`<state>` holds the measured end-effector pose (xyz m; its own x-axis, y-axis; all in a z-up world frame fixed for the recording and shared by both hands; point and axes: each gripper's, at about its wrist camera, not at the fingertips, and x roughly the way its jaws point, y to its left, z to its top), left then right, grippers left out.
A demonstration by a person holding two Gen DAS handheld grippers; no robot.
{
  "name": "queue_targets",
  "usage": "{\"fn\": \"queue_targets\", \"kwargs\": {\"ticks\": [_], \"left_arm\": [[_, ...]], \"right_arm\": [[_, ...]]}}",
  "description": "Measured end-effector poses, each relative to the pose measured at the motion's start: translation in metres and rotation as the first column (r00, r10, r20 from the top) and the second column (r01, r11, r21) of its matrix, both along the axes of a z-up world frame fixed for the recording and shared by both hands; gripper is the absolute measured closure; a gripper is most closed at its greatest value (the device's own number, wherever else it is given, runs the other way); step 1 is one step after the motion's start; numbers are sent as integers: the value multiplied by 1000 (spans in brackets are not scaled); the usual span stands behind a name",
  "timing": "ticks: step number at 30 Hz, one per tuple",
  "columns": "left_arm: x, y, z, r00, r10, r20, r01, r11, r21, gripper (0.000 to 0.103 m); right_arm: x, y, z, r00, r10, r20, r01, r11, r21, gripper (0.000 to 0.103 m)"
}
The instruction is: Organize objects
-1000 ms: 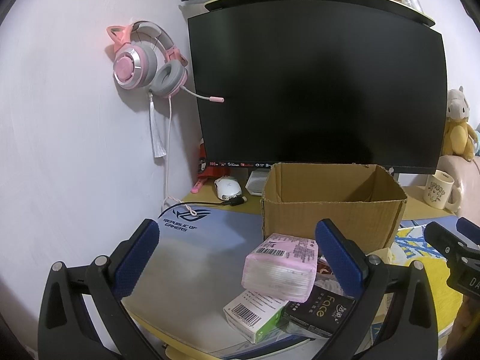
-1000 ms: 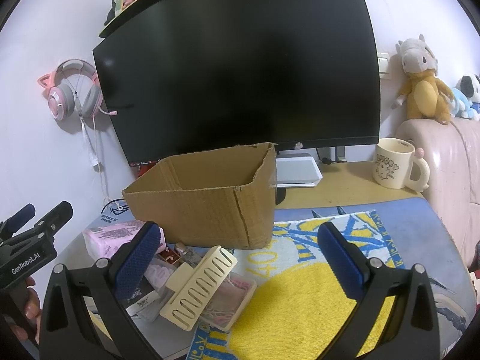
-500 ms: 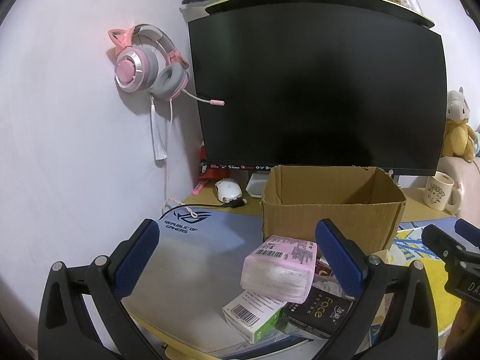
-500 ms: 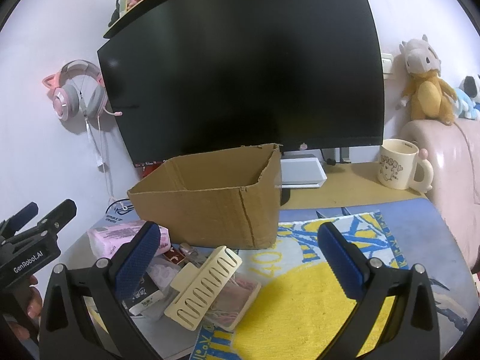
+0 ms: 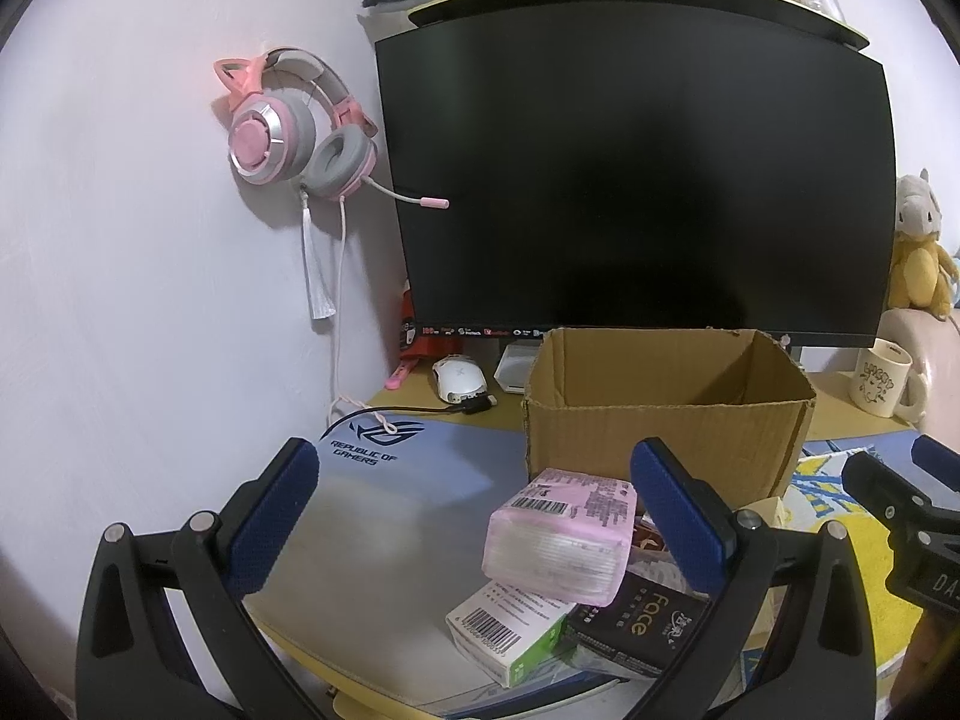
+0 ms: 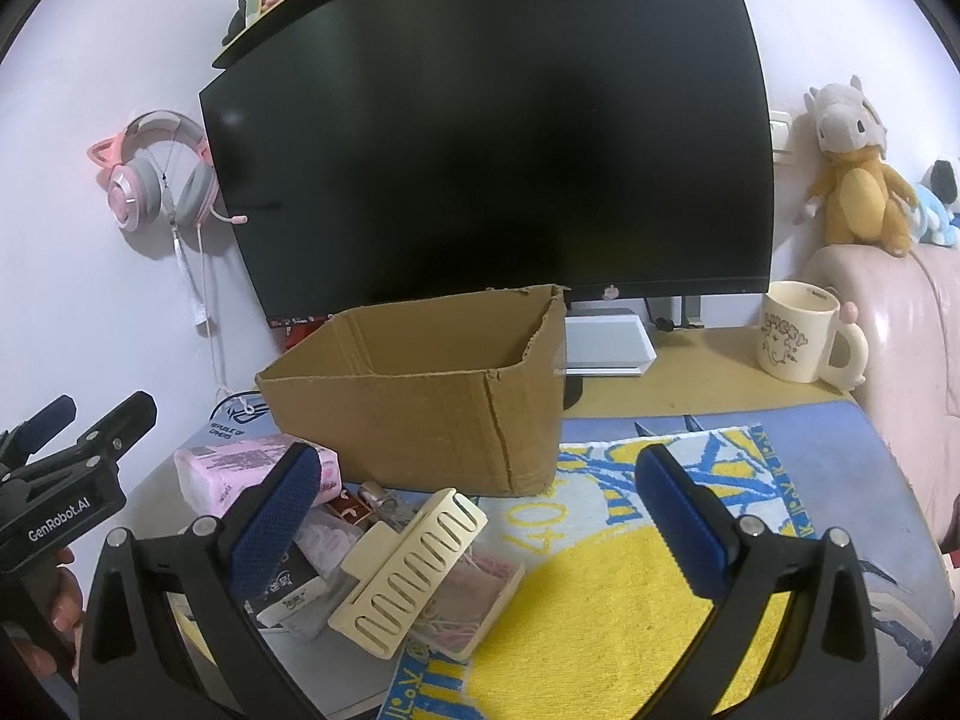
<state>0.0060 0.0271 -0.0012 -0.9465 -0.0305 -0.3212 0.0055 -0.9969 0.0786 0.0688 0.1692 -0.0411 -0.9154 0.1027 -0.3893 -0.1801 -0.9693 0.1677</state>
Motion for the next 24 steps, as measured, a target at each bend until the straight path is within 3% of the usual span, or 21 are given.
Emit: {"fn": "queue_targets", "kwargs": {"ticks": [17,24], "left_arm": [[1,-4,2,1000,3,-9,-3,1000,15,0],[-5,-6,0,1000,2,22,-3,998,57,0]], "right_arm": [[-4,-1,-2,999,21,35,-20,1000,-12,0],[-11,12,-7,998,24,63,-19,996,-85,0]]}}
